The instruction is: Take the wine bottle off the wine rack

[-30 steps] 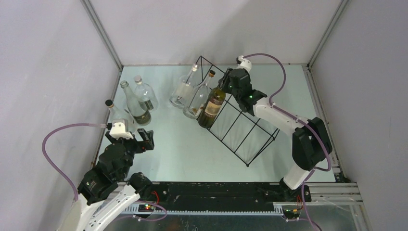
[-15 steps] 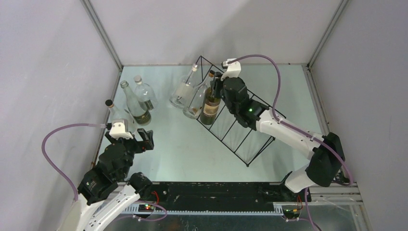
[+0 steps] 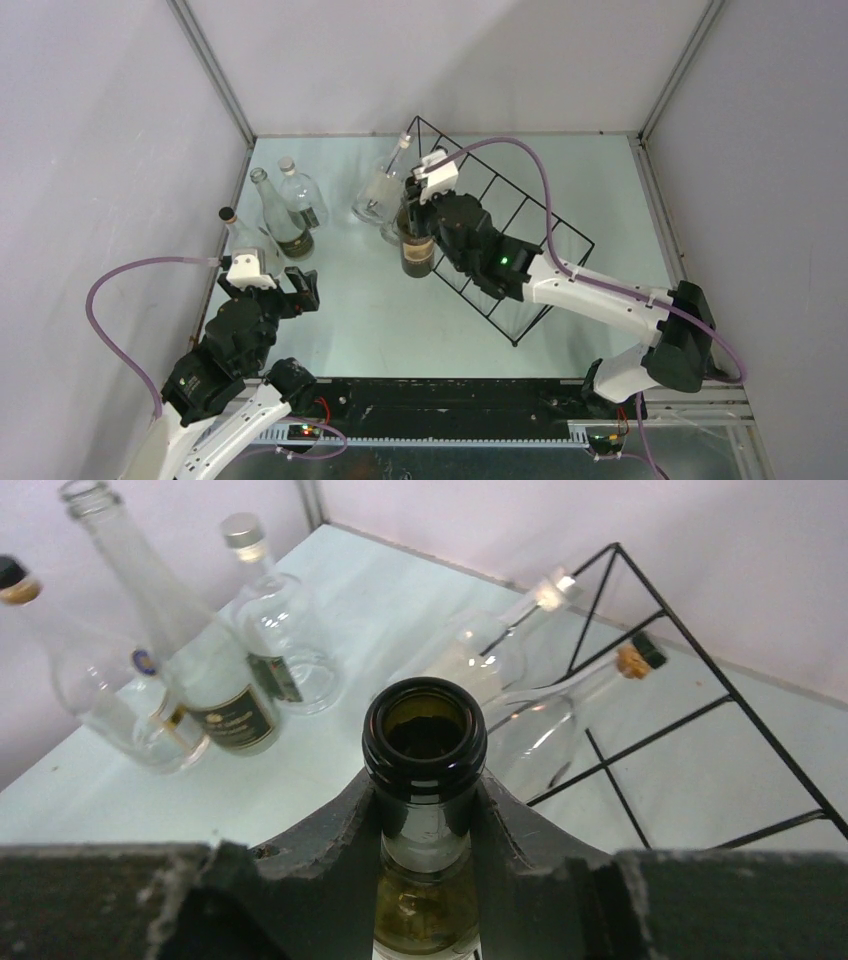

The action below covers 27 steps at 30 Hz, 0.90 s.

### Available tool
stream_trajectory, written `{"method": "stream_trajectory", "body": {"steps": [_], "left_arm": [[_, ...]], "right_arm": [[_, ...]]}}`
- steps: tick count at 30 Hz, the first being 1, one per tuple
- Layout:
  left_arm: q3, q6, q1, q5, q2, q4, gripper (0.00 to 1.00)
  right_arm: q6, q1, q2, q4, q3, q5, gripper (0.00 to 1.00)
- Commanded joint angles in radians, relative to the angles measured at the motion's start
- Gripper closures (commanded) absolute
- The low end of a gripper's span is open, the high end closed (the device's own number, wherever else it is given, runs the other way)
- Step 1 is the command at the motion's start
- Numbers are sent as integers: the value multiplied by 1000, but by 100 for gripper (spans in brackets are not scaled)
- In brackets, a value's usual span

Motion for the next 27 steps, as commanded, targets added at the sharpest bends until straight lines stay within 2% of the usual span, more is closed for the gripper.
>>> {"method": "stream_trajectory", "body": {"steps": [1,6,13,27], "left_arm": [[-1,3,-8,-17,0,7,4],[0,0,-8,-23,2,4,4],[0,-3,-8,-28,5,3,4],[-2,-3,-8,-26,-4,4,4]], "right_arm": [[-64,61,-59,147,19,12,100],[-109,144,-41,145,20,13,100],[-89,239,-31,185,-41,27,100],[-36,310,23,144,-85,84,100]]}}
